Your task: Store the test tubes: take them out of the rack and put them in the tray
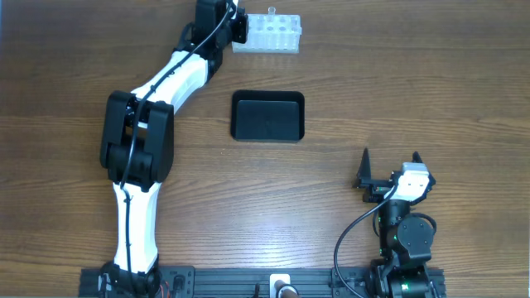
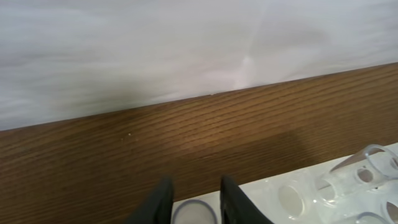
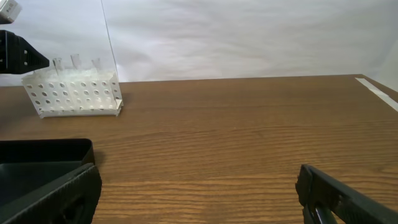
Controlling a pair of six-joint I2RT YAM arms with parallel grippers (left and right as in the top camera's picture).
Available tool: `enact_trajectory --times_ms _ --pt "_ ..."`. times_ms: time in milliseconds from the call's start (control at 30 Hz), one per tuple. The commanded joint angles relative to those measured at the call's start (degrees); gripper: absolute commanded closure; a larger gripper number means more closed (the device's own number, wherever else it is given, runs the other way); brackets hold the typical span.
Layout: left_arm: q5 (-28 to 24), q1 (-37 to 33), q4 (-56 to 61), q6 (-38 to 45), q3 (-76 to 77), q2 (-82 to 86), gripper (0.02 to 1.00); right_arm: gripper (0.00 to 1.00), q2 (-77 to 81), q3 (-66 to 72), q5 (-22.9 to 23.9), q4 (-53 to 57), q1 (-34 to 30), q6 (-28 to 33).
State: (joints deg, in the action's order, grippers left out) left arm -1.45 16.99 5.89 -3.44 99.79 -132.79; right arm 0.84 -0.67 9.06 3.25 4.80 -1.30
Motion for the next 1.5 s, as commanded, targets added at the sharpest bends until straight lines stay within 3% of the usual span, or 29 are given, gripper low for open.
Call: enact_trajectory --times_ms 33,133,600,1100,1267,1500 --pt "0.5 0.3 0.6 0.0 1.2 -0.9 0.822 0.007 -0.4 0.4 -0.2 0.2 -0.3 0.1" --pt "0.5 0.3 0.6 0.0 1.2 -0.9 0.866 0.009 -0.4 0.4 -0.2 0.2 -0.3 0.1" --pt "1.1 0.3 0.0 0.5 1.2 0.9 0.877 0.007 -0.4 0.4 -0.2 0.2 -0.3 0.1" --pt "1.3 0.4 -4.5 6.3 1.2 22.7 0.890 0.007 -0.4 0.4 -0.2 0.2 -0.3 0.1" --pt "1.3 2.1 -14.2 4.7 1.2 29.6 0.895 0.007 -0.4 0.4 -0.2 0.2 -0.3 0.1" --pt "1.5 4.5 -39.4 -8.3 0.8 32.2 0.925 0.009 -0.4 0.4 -0.2 0.2 -0.3 0.1"
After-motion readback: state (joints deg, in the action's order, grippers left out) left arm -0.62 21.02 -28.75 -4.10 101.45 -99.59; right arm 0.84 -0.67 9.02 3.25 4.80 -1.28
